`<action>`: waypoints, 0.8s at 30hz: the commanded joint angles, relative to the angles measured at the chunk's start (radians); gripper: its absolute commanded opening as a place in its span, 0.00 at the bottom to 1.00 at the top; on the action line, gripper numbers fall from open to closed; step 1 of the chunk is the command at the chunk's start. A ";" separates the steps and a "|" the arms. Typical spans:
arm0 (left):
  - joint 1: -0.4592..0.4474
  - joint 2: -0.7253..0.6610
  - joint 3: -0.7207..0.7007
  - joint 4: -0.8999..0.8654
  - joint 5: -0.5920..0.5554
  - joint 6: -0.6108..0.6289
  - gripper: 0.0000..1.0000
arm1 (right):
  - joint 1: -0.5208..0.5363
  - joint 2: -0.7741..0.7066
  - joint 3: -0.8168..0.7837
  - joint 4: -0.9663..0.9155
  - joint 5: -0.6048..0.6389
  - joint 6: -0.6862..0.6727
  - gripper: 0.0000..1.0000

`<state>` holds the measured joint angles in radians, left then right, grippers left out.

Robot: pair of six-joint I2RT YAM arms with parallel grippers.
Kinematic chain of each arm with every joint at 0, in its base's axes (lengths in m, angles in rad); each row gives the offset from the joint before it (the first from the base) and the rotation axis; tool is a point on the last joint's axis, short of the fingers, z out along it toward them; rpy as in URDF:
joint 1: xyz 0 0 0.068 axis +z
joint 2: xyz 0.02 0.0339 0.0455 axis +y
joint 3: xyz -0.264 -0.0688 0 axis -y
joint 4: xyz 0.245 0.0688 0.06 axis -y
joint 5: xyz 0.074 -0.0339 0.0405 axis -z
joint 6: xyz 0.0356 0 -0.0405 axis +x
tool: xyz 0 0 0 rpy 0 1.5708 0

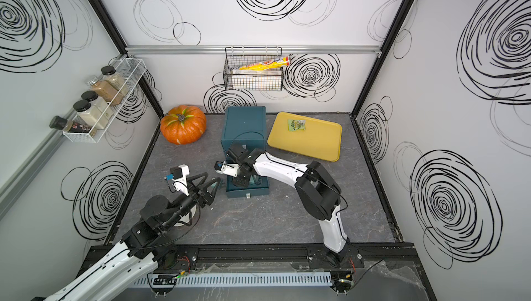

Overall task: Place the plugs into the drawer by color
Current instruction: Place the plug in the drawer.

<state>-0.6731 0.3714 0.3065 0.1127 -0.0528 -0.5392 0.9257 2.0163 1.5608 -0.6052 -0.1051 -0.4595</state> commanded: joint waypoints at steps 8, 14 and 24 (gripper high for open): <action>0.005 0.002 0.000 0.040 0.005 0.011 0.91 | 0.007 0.152 0.156 -0.141 0.031 -0.031 0.19; 0.004 0.014 0.003 0.039 0.008 0.011 0.92 | 0.005 0.201 0.169 -0.171 0.123 -0.033 0.23; 0.004 0.016 0.001 0.041 0.005 0.011 0.92 | 0.005 0.176 0.143 -0.143 0.154 -0.010 0.39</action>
<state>-0.6731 0.3882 0.3065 0.1135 -0.0525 -0.5388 0.9340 2.1742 1.7332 -0.7006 0.0158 -0.4835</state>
